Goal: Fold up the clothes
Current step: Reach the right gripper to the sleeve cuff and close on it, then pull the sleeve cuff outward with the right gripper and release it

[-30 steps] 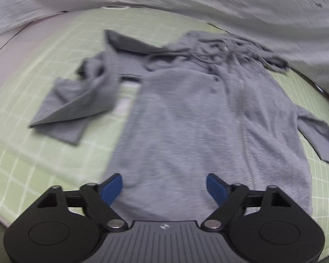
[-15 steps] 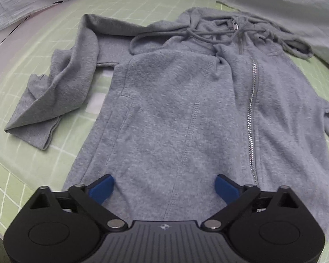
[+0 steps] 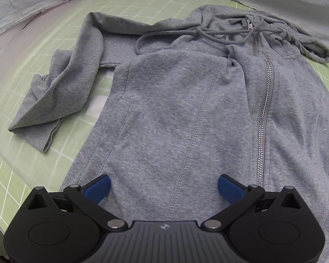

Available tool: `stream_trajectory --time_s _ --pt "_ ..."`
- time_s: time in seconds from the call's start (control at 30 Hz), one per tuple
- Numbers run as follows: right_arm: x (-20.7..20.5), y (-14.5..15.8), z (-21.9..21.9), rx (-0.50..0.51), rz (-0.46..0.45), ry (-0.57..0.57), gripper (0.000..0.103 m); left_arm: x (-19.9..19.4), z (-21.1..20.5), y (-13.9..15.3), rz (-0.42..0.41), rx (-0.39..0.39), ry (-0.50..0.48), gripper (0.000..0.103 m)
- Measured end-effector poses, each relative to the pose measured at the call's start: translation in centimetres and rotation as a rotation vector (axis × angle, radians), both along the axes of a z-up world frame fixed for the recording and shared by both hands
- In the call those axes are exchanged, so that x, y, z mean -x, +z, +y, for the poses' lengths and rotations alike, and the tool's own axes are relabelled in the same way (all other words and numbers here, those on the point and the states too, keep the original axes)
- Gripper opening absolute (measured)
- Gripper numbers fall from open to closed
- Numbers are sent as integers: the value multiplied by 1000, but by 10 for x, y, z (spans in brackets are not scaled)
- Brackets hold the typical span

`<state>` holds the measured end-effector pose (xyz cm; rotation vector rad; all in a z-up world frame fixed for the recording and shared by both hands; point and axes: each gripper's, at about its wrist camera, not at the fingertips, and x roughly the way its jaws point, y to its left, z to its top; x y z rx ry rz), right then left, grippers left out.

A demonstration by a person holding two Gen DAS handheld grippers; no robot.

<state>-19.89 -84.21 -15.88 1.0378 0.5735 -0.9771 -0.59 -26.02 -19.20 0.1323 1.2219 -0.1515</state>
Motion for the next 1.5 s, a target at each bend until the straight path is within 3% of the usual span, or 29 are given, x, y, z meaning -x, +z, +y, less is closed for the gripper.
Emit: stream_trajectory --time_s 0.03,0.1,0.2,0.37,0.43,0.6,0.9,1.03,1.13,1.27,1.43,1.5 --pt "-1 0 1 12 32 2 77 -1 -1 0 4 -1 0 103" --pt "-3 1 2 36 94 4 53 -2 -2 1 12 -3 -1 103" --pt "-2 -1 4 48 131 4 38 -3 -2 1 17 -4 -1 103" --pt "18 -5 -2 6 74 -38 11 0 -1 1 -8 1 1 103" --pt "29 -4 0 -5 16 -50 7 3 0 1 -20 4 2 103" --pt "44 29 18 123 -77 -7 5 7 1 0 -45 8 2 103" --pt "84 77 87 291 -67 97 5 12 5 -1 -77 15 1 103" --pt "97 47 99 174 -5 112 7 10 6 -2 -79 15 -5 103" --pt "105 21 105 74 44 116 11 10 7 -2 -83 16 -7 103" --pt "111 36 111 169 35 121 35 12 8 -1 -96 18 -6 103" --pt "120 40 93 229 27 61 38 11 7 0 -95 18 0 103" --pt "118 37 81 241 51 47 45 11 7 1 -92 18 1 103"
